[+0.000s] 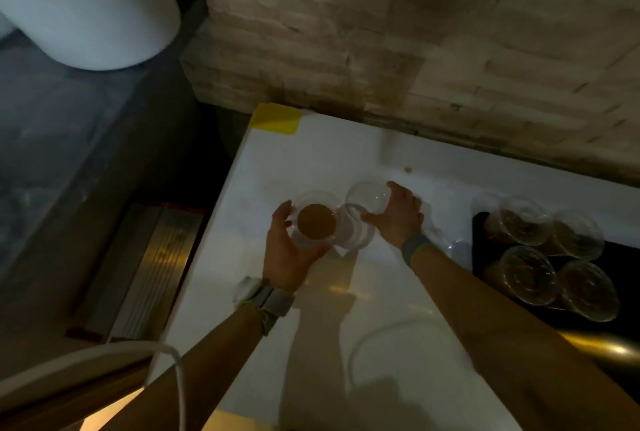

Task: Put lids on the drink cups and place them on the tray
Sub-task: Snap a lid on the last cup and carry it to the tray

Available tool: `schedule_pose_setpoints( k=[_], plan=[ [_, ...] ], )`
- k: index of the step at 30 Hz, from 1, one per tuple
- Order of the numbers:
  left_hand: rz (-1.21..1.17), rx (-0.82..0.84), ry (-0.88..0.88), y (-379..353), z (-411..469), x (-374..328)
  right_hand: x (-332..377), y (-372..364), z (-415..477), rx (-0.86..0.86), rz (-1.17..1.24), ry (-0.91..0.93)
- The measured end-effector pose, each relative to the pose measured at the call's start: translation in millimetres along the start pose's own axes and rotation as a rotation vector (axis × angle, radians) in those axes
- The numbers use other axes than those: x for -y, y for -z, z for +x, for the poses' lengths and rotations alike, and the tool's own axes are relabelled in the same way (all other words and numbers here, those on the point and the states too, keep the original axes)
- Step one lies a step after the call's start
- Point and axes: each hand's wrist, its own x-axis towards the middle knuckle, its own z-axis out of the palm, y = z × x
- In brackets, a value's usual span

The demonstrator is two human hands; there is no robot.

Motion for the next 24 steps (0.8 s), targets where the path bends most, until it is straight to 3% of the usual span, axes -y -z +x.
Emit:
schedule_pose_setpoints(
  k=[8,15,18,24],
  plan=[
    [0.001,0.041,-0.039,2.3,7.9,0.9,4.8,-4.6,2.4,0.086,-0.073,-0.037],
    [0.021,0.059,-0.036,4.6,10.3,9.4,3.0,5.9,-32.3,0.079,0.288,0.045],
    [0.055,0.082,-0.072,3.8,14.1,14.0,2.2,10.0,-58.1,0.189,0.474,0.045],
    [0.077,0.183,-0.129,6.6,2.2,15.2,7.7,17.7,-98.6,0.174,0.583,0.091]
  ],
)
